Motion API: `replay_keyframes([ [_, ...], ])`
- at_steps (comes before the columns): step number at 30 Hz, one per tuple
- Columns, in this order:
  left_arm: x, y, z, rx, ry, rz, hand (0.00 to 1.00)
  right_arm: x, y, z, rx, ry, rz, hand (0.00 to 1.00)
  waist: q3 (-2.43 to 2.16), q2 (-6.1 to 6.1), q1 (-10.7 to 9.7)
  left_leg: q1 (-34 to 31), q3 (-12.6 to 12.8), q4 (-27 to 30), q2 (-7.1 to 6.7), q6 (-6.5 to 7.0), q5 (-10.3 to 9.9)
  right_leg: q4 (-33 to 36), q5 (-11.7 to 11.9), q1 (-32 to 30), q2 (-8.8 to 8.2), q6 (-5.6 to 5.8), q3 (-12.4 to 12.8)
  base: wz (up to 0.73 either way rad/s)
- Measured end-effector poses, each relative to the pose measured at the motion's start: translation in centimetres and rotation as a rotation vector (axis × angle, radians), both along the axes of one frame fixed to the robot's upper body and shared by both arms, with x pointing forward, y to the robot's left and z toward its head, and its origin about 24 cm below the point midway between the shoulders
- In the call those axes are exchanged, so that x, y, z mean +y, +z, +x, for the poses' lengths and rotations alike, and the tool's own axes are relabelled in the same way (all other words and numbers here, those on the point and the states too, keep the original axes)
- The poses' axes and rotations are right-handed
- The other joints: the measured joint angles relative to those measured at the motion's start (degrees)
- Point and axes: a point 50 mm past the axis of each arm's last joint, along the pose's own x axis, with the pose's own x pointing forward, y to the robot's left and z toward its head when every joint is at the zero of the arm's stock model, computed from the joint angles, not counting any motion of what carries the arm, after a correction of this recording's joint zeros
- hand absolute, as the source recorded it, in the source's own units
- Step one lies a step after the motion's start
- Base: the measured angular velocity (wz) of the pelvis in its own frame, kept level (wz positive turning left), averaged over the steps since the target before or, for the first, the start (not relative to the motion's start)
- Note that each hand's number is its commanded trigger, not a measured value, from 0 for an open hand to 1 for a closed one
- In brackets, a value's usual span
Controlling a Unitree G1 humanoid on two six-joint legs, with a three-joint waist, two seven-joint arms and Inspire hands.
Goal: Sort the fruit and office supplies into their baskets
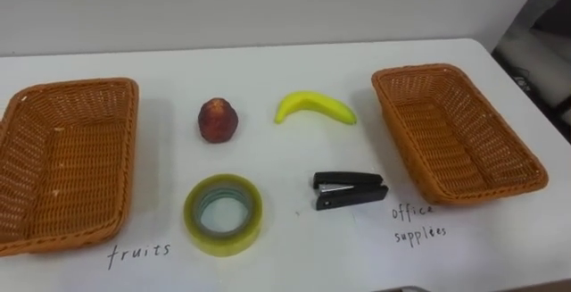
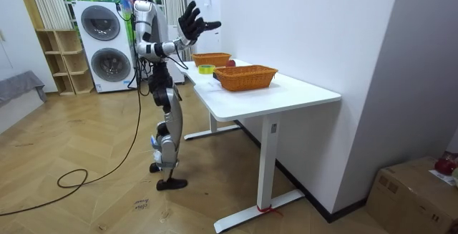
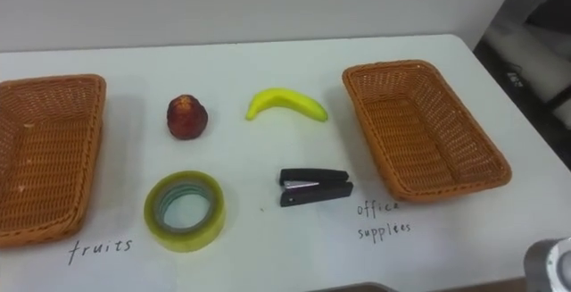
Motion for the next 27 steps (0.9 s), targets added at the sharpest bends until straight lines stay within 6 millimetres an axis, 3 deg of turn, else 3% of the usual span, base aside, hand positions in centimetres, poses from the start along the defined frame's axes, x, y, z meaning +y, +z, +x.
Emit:
replay_keyframes([
  [6,0.0,0.0,0.1,-0.012,-0.005,-0.004,0.0,0.3,1.1,0.4,-0.016,0.059,-0.056,0.0,-0.04,0.0,0.6,0.1,0.0,0.0,0.04,0.0,0.0,0.1,0.0,0.0,0.03,0.0,0.0,0.0],
  [12,0.0,0.0,0.0,-0.01,-0.004,-0.004,0.0,1.7,1.9,1.0,0.018,0.111,-0.185,0.0,-0.07,-0.33,1.2,0.1,-0.2,0.1,0.09,0.0,0.0,0.2,0.0,0.0,-0.05,-0.02,-0.5,0.01],
  [17,0.3,0.1,0.1,-0.006,-0.008,-0.001,0.0,3.3,2.9,2.1,0.031,0.231,-0.273,0.0,-0.35,-1.31,1.4,0.0,-0.8,0.1,0.17,0.0,0.0,0.1,0.1,0.2,-0.06,-0.16,-1.1,0.03],
  [20,0.3,0.1,-0.1,0.004,-0.006,0.0,0.0,3.6,2.8,2.5,0.055,0.281,-0.285,0.0,0.02,-2.12,1.4,0.7,-1.0,0.1,0.25,-0.01,0.0,-0.2,0.1,1.2,-0.05,-0.21,-1.4,0.08],
  [22,0.2,0.0,-0.2,0.01,-0.008,-0.003,0.0,4.0,2.8,2.7,0.06,0.316,-0.295,0.0,0.04,-2.31,1.2,0.9,-1.0,0.1,0.3,-0.01,0.0,-1.0,0.3,2.0,-0.01,-0.2,-1.6,0.02],
  [27,0.2,0.0,0.3,0.0,-0.016,-0.002,0.0,4.7,3.3,3.2,0.093,0.371,-0.379,0.0,0.08,-1.67,1.5,0.6,-1.0,0.0,0.3,-0.01,0.0,-0.9,0.4,1.8,-0.03,-0.16,-1.6,0.0],
])
